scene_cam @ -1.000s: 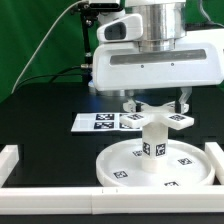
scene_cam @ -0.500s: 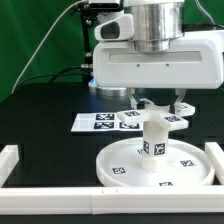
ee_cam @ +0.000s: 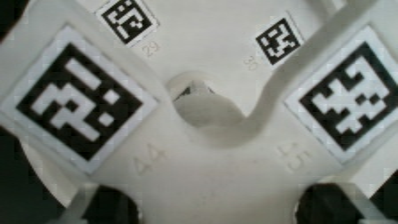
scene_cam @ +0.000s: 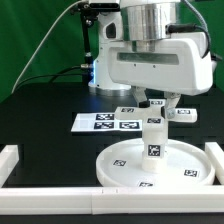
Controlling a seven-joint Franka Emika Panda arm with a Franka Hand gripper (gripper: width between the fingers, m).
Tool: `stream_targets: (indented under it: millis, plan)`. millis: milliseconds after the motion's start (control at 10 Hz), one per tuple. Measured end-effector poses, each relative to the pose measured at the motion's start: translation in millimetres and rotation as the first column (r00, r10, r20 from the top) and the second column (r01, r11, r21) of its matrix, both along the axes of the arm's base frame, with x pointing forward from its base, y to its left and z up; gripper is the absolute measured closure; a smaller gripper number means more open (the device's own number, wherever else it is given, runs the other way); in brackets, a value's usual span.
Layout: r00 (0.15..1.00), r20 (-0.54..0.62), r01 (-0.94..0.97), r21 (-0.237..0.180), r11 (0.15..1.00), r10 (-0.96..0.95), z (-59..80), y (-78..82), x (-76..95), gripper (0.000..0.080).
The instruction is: Assemble round table
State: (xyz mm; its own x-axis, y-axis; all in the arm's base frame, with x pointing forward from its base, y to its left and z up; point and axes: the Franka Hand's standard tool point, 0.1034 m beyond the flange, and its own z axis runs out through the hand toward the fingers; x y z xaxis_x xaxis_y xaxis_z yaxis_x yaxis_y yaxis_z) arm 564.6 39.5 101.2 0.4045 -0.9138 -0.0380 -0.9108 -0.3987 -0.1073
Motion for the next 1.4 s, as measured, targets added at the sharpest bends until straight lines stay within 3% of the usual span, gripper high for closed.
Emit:
stream_targets:
  millis: [200,600,800,900,1000,1200,1400]
  plan:
    - [0.979,-0.006,0.205,0.029,0.978,-0.205,0.3,0.4,0.0,0.0361]
    - [0.926,-0.020,0.376,0.037,0.926,-0.376,1.3,1.4,0.9,0.0361]
    - [0.927,-0.020,0.374,0.036,0.927,-0.374,0.5,0.8,0.6,0.0361]
    - [0.928,-0.020,0.373,0.036,0.927,-0.372,0.5,1.3,0.6,0.0205]
    - [0.937,-0.024,0.350,0.051,0.935,-0.349,13.0,5.0,1.4,0.0165]
    - [0.946,0.004,0.323,0.102,0.941,-0.325,56.2,6.6,7.6,0.0154]
    - [0.946,0.003,0.321,0.101,0.942,-0.323,55.3,7.4,7.4,0.0151]
